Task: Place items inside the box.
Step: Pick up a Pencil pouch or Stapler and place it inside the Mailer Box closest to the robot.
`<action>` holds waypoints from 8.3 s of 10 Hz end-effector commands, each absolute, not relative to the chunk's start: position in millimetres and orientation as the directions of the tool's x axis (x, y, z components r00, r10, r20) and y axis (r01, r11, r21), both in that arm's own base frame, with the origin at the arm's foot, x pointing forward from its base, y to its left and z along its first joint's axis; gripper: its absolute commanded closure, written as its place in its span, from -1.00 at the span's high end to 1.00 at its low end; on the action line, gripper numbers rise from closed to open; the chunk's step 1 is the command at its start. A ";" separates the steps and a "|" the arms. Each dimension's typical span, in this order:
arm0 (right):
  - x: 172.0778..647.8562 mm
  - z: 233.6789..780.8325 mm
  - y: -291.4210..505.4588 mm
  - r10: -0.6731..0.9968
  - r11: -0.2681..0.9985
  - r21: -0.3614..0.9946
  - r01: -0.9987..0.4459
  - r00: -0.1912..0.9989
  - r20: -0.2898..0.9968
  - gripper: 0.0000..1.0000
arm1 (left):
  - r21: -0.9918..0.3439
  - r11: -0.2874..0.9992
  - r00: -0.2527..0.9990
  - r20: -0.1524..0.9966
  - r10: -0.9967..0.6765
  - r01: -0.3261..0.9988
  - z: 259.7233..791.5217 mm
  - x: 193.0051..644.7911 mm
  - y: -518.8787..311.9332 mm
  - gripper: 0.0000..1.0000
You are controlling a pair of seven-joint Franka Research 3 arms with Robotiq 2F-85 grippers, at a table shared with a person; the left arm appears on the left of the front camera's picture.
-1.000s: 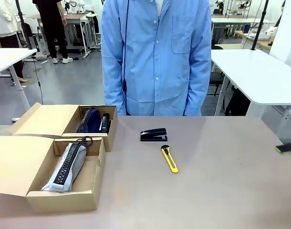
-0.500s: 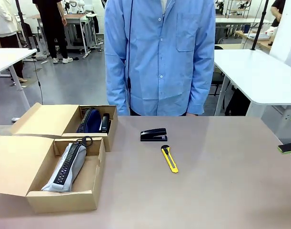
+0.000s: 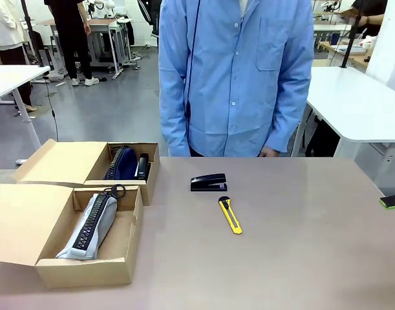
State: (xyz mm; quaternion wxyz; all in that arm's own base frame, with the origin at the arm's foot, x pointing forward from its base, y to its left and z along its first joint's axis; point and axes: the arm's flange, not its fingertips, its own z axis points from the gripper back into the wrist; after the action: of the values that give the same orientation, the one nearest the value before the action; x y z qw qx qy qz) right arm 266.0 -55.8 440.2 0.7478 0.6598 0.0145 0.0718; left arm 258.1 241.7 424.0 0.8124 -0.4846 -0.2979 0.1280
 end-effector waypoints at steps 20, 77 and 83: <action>195.3 443.4 -133.7 -0.044 0.477 0.676 -0.562 0.753 0.657 1.00 | -0.864 0.492 0.780 0.379 0.498 0.105 424.4 258.5 241.7 1.00; 385.6 376.4 88.4 0.763 0.322 0.036 -0.946 0.282 0.582 -1.00 | -0.864 0.492 0.780 0.379 0.498 0.105 424.4 258.5 241.7 1.00; 400.5 387.5 105.9 0.774 0.265 0.055 -0.963 0.247 0.583 -0.38 | -0.864 0.492 0.780 0.379 0.498 0.105 424.4 258.5 241.7 1.00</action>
State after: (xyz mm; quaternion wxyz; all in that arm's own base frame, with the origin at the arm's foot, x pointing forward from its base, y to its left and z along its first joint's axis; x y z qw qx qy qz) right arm 399.2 90.6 377.0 0.7687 0.2129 -0.2061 0.5669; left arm 258.4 241.9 423.7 0.8131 -0.4836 -0.2975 0.1283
